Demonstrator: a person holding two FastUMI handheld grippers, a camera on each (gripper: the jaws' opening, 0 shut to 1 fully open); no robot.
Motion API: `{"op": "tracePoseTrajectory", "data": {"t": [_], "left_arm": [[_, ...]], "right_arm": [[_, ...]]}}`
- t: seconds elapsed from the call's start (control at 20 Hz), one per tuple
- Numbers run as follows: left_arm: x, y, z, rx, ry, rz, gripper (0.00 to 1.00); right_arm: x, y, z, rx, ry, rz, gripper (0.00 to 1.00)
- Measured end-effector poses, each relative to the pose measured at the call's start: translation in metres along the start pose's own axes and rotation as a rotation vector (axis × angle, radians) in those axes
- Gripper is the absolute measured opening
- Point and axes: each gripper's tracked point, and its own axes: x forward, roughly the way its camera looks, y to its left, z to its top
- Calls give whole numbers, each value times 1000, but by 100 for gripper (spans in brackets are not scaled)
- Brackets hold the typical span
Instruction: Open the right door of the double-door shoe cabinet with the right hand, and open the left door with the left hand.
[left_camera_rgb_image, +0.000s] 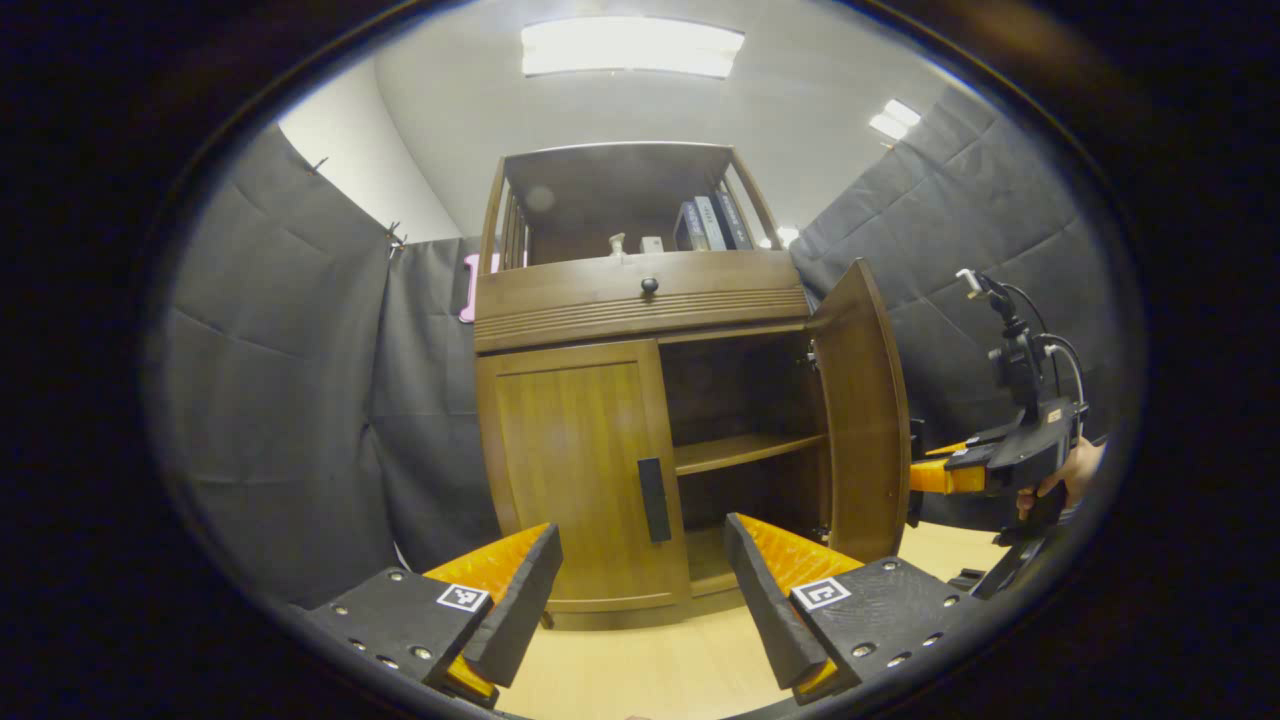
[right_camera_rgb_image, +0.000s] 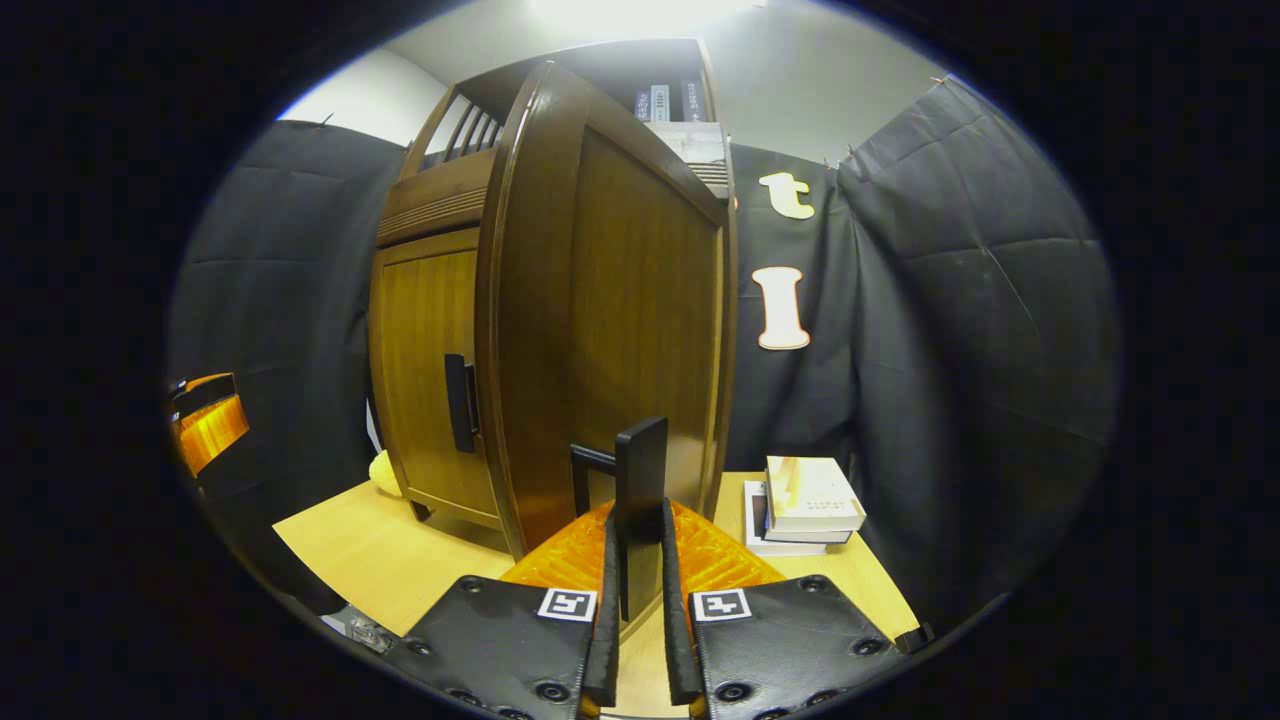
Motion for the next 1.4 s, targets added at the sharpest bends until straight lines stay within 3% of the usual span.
{"op": "tracePoseTrajectory", "data": {"t": [0.4,0.5,0.55,0.6,0.65,0.75,0.8,0.85,1.0,1.05,1.1,1.3,1.35,1.4], "left_arm": [[15,-6,-2,11,7,-28,94],[20,-6,-3,16,5,-32,94],[22,-8,-2,18,5,-35,94],[23,-8,-2,19,4,-38,94],[23,-9,-1,22,5,-40,94],[22,-11,-5,22,9,-42,94],[24,-11,-6,19,11,-43,94],[29,-11,-7,16,13,-43,94],[38,-11,-11,6,18,-45,93],[44,-11,-11,4,17,-45,93],[46,-10,-13,3,16,-46,93],[70,-10,-21,-5,16,-46,93],[78,-8,-23,-5,14,-46,93],[84,-8,-24,-5,11,-47,93]], "right_arm": [[-5,-43,-3,24,5,-65,20],[-7,-52,-4,32,2,-77,15],[-7,-58,-5,32,2,-89,5],[-9,-61,-4,32,0,-89,2],[-10,-63,-4,33,0,-92,11],[-14,-71,-5,33,-2,-108,11],[-16,-76,-4,35,-2,-119,1],[-19,-81,-4,39,-3,-130,11],[-28,-93,-4,63,-5,-158,11],[-32,-98,-4,69,-6,-170,1],[-36,-102,-4,73,-8,-181,11],[-47,-102,5,59,-24,-192,11],[-52,-101,8,49,-29,-198,1],[-58,-101,11,45,-34,-205,1]]}}
